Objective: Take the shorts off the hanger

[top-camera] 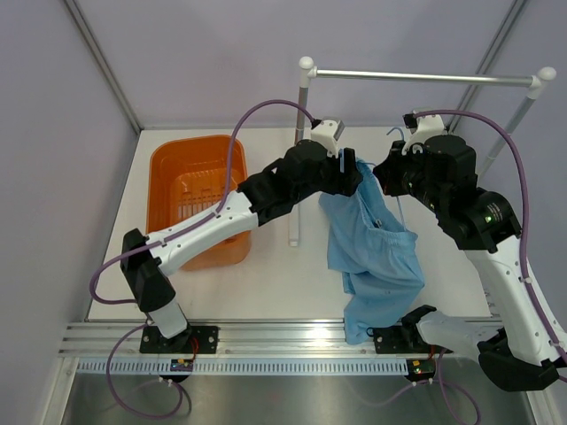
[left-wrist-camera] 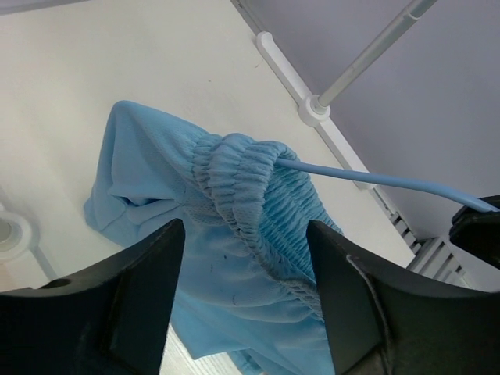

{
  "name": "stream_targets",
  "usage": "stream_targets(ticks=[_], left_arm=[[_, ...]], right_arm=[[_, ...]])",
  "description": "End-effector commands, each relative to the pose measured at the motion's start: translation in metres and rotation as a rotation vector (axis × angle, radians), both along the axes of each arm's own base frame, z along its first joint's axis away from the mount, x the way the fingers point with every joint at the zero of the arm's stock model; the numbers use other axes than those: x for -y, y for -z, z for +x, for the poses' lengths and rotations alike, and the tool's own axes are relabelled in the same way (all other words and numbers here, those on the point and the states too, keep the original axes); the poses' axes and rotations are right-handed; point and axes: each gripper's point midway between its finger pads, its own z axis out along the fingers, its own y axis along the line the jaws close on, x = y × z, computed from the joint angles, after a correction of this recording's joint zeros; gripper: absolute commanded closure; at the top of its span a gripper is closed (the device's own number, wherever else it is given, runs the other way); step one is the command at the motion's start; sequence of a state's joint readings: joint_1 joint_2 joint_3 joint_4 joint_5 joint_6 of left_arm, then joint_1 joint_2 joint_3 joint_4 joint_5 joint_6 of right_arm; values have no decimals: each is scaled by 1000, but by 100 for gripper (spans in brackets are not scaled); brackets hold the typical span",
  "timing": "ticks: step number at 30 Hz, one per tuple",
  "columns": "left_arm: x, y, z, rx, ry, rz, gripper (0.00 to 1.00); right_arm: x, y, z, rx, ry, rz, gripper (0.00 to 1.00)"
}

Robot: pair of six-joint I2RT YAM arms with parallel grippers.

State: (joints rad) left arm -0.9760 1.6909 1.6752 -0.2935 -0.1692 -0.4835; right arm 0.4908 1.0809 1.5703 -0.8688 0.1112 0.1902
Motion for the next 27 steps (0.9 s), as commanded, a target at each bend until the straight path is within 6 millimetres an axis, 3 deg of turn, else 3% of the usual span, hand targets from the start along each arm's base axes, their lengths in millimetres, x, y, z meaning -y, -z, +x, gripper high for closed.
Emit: stream_targets(ticks=[1, 2, 11, 12, 20, 27], left_arm=[[0, -20, 9, 50, -46, -52, 38], [-1, -20, 9, 53, -49, -56, 47], [-3, -22, 23, 80, -69, -14, 88], [-3, -20, 26, 78, -76, -5, 98], [-29, -24, 62, 93, -205, 35, 100], [-53, -10, 96, 63, -292, 65, 100]], right_arm=[[-3, -21, -1, 55, -6, 45, 100], [-3, -22, -1, 55, -6, 45, 100], [-5, -30, -17, 54, -45, 78, 100], [-4, -33, -19, 59, -48, 85, 100], [-13, -32, -37, 46, -131, 123, 100], [-10, -33, -47, 49, -139, 133, 100]])
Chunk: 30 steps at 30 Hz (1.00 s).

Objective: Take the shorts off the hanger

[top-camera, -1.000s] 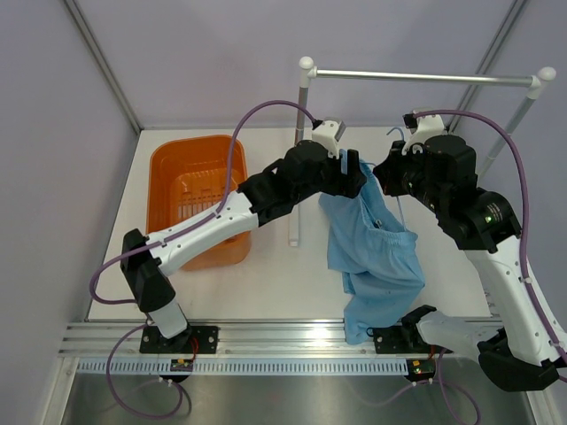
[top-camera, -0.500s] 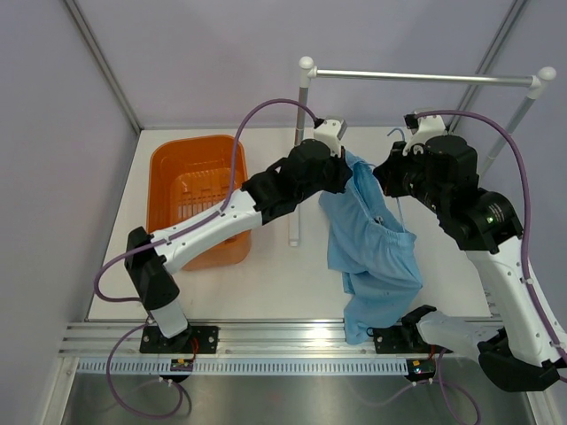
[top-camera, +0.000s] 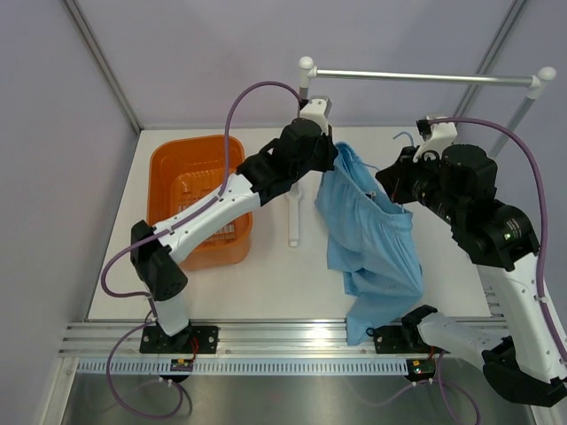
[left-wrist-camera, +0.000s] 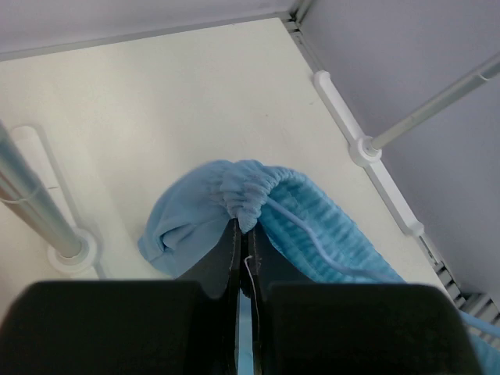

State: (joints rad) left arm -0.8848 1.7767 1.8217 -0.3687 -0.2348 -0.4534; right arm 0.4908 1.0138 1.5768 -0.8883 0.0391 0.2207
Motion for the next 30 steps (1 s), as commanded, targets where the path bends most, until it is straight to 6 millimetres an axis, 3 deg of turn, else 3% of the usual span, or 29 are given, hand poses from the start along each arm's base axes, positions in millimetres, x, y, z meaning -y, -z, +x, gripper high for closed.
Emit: stream_targets(ticks=[1, 6, 12, 15, 16, 17, 18, 19, 21, 22, 24, 25, 27, 29, 30], left_arm=[[-30, 0, 42, 36, -153, 27, 100], [-33, 20, 52, 3, -154, 53, 100], [-20, 45, 42, -40, -66, 72, 100], [-15, 47, 27, 0, -19, 68, 100], [-16, 31, 18, 37, 6, 48, 100], [-6, 21, 4, 62, 63, 17, 100], [-4, 30, -7, 72, 112, 40, 100], [5, 7, -35, 118, 211, -6, 100], [14, -16, -65, 211, 315, -54, 100], [27, -10, -102, 251, 447, -31, 100], [25, -44, -148, 379, 558, -69, 100], [33, -48, -185, 444, 671, -57, 100], [28, -59, -219, 483, 776, -67, 100], [25, -57, -255, 447, 940, -73, 100], [23, -61, -264, 444, 967, -76, 100]], right_arm=[[-8, -16, -23, 27, -86, 62, 100], [-3, -25, -28, 58, -72, 77, 100], [-3, -37, -30, 96, -75, 101, 100], [0, -41, -24, 110, -42, 114, 100], [1, -42, -21, 116, -25, 116, 100], [5, -40, -16, 119, 8, 110, 100], [5, -43, -12, 132, 18, 114, 100], [6, -45, -9, 137, 31, 117, 100], [7, -44, 3, 141, 68, 111, 100], [7, -44, 8, 143, 82, 108, 100], [9, -44, 21, 156, 128, 105, 100], [9, -45, 25, 163, 137, 105, 100], [10, -49, 37, 180, 176, 104, 100], [12, -49, 51, 187, 220, 88, 100], [12, -50, 56, 191, 232, 83, 100]])
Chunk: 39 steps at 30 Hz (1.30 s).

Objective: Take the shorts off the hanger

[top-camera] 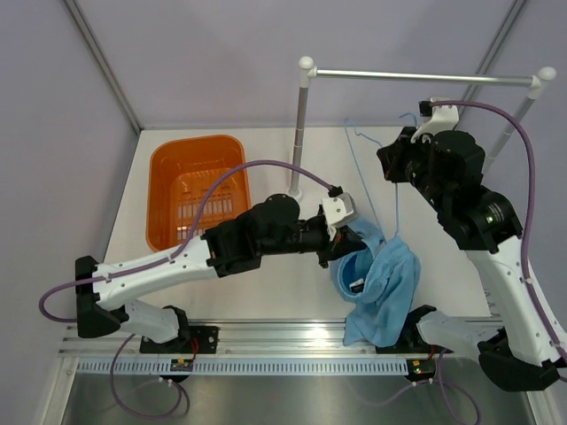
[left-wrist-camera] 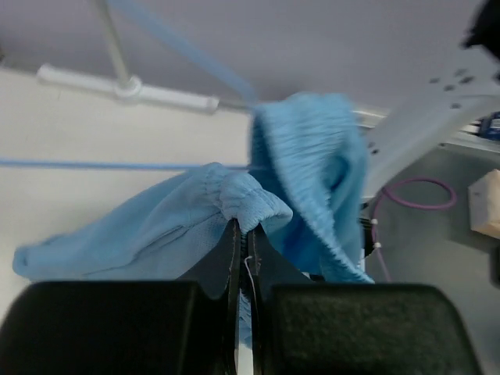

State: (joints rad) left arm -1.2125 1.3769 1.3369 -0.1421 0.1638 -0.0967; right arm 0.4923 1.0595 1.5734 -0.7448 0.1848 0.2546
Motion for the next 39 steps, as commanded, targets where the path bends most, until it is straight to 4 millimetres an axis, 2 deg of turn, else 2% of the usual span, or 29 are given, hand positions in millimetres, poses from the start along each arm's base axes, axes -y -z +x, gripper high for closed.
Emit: stream_targets(ticks=[1, 2, 4, 5, 7, 9, 10, 11, 13, 16, 19, 21, 23, 24, 27, 30, 33, 34, 36, 37, 39], left_arm=[[-8, -53, -36, 136, 177, -108, 100], [-11, -52, -35, 146, 161, -94, 100], [-20, -63, -24, 158, 79, -109, 100], [-27, -64, -9, 169, -15, -90, 100], [-42, -79, 14, 198, -162, -91, 100], [-54, -86, 22, 217, -220, -77, 100], [-68, -105, 24, 246, -253, -107, 100], [-74, -111, 23, 257, -257, -113, 100], [-89, -132, 25, 287, -293, -140, 100], [-99, -137, 32, 311, -330, -110, 100], [-84, -119, 30, 279, -256, -55, 100], [-67, -95, 26, 240, -189, -14, 100], [-52, -78, 18, 205, -116, 6, 100], [-38, -58, 17, 180, -79, 46, 100], [-19, -34, 13, 133, -29, 83, 100], [-20, -38, 23, 148, -88, 68, 100], [-43, -63, 51, 210, -263, 38, 100], [-59, -82, 66, 235, -362, 18, 100], [-81, -108, 81, 290, -469, -10, 100], [-102, -134, 92, 323, -576, -44, 100], [-134, -176, 97, 397, -676, -110, 100]], right_arm=[[5, -31, 25, 101, 97, 33, 100], [3, -30, 33, 97, 108, 23, 100], [6, -33, 41, 103, 141, 15, 100], [11, -38, 48, 111, 189, 8, 100], [20, -41, 52, 104, 246, -8, 100], [40, -54, 56, 127, 368, -23, 100], [47, -59, 56, 135, 403, -27, 100], [54, -71, 56, 158, 441, -23, 100], [55, -85, 55, 188, 440, 2, 100], [44, -111, 50, 243, 373, 94, 100], [38, -126, 45, 282, 335, 157, 100], [32, -134, 43, 313, 293, 175, 100], [25, -135, 39, 325, 245, 185, 100], [21, -140, 37, 347, 219, 200, 100], [20, -139, 33, 357, 204, 216, 100], [28, -133, 36, 338, 246, 175, 100], [34, -127, 37, 321, 277, 144, 100], [34, -126, 38, 317, 279, 146, 100], [33, -119, 36, 302, 271, 141, 100], [32, -116, 36, 295, 265, 141, 100], [31, -107, 34, 277, 256, 132, 100]])
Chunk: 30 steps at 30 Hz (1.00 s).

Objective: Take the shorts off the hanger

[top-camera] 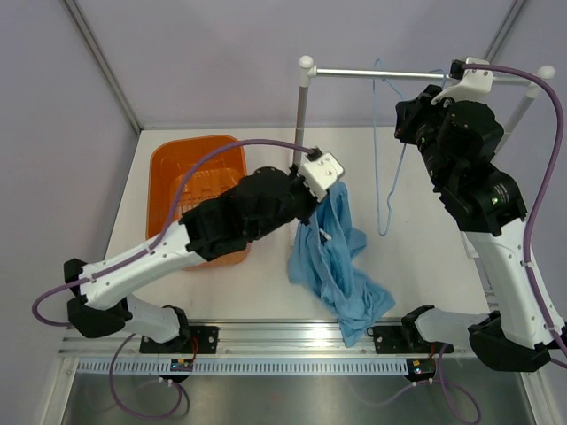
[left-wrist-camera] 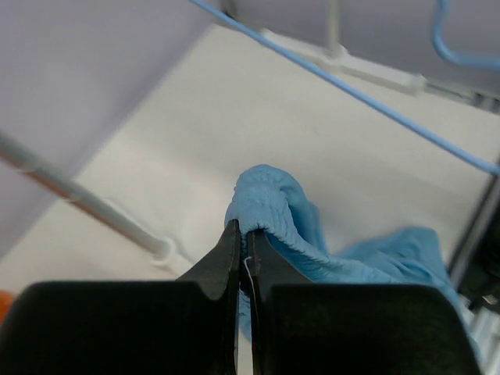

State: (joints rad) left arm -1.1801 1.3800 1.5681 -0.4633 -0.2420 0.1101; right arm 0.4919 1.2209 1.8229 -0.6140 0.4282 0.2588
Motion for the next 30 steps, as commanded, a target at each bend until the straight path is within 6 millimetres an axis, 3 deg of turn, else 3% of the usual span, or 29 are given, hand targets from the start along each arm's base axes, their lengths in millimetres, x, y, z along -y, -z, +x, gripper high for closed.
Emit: stream_targets(ticks=[1, 2, 4, 5, 7, 9, 10, 12, 16, 21, 25, 26, 30], left_arm=[[-91, -161, 24, 278, -307, -325, 100], [-116, -199, 19, 336, -339, -401, 100], [-145, -230, 16, 384, -402, -464, 100], [-168, -258, 11, 423, -440, -547, 100], [-205, -288, 10, 508, -554, -620, 100], [-232, -302, 8, 626, -647, -598, 100], [-256, -321, 4, 681, -724, -713, 100], [-275, -333, 6, 790, -812, -693, 100], [-292, -357, 41, 924, -956, -666, 100], [-307, -365, 81, 892, -964, -716, 100], [-292, -329, 121, 797, -926, -670, 100], [-283, -313, 136, 765, -919, -634, 100], [-282, -287, 165, 697, -919, -611, 100]], right_arm=[[6, -17, -11, 68, 5, 44, 100], [6, -8, -11, 47, 2, 33, 100], [2, 0, -13, 20, -22, 26, 100], [2, 6, -15, 6, -30, 23, 100], [-1, 14, -19, -14, -52, 24, 100], [1, 20, -26, -23, -61, 27, 100], [0, 22, -29, -28, -69, 32, 100], [2, 25, -36, -36, -82, 35, 100], [1, 26, -48, -41, -114, 49, 100], [2, 32, -54, -52, -123, 46, 100], [3, 43, -56, -70, -122, 36, 100], [3, 46, -56, -74, -123, 34, 100], [2, 53, -58, -90, -134, 27, 100]])
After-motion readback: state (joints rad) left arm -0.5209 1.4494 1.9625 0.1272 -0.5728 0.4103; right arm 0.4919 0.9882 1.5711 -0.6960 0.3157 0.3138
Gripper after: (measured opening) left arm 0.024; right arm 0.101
